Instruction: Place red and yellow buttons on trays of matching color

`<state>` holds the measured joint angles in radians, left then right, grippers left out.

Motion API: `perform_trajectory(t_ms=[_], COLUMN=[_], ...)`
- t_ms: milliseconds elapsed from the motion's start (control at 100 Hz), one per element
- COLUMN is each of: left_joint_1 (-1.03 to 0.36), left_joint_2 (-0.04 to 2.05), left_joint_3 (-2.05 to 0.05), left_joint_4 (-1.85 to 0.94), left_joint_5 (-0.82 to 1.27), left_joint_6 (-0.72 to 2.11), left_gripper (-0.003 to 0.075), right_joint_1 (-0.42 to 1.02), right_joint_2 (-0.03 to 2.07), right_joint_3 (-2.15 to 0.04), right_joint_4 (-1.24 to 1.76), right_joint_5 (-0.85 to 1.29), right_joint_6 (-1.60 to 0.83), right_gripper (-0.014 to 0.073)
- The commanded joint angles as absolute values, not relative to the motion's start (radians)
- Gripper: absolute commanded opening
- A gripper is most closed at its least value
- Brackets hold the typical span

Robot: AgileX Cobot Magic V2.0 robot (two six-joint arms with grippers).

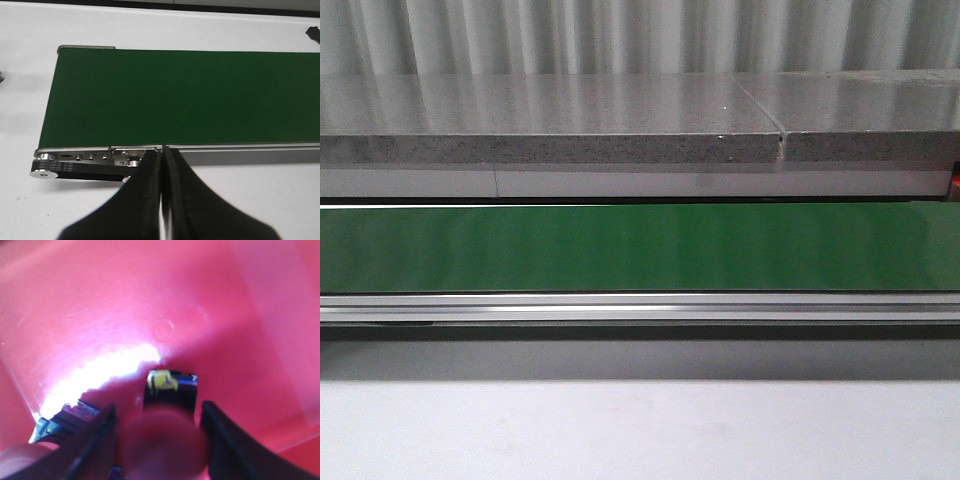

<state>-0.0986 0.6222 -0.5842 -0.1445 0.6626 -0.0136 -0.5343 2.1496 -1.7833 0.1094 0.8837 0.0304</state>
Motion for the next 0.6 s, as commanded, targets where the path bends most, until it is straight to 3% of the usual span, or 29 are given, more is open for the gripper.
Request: perform_trajectory(t_ms=[0,590], left_joint_1=[-0.104,-0.104], left_joint_2=[0.624,0.624], left_joint_3=[-0.609,-0.609], left_joint_4=[-0.160,-0.160], left_joint_5=[0.602,0.602], left_joint_6=[-0.013,-0.013], left_gripper=[-0.0020,-0.0020], right_joint_1=[-0.533,-0.521], right_joint_2=[2.090,1.951], right_joint_3=[-1.813,-1.813], right_joint_4=[0.116,0.077], right_joint_5=[0.844,0.879], right_joint_6=[0.029,0.026], right_gripper=[0.0483,0.0461])
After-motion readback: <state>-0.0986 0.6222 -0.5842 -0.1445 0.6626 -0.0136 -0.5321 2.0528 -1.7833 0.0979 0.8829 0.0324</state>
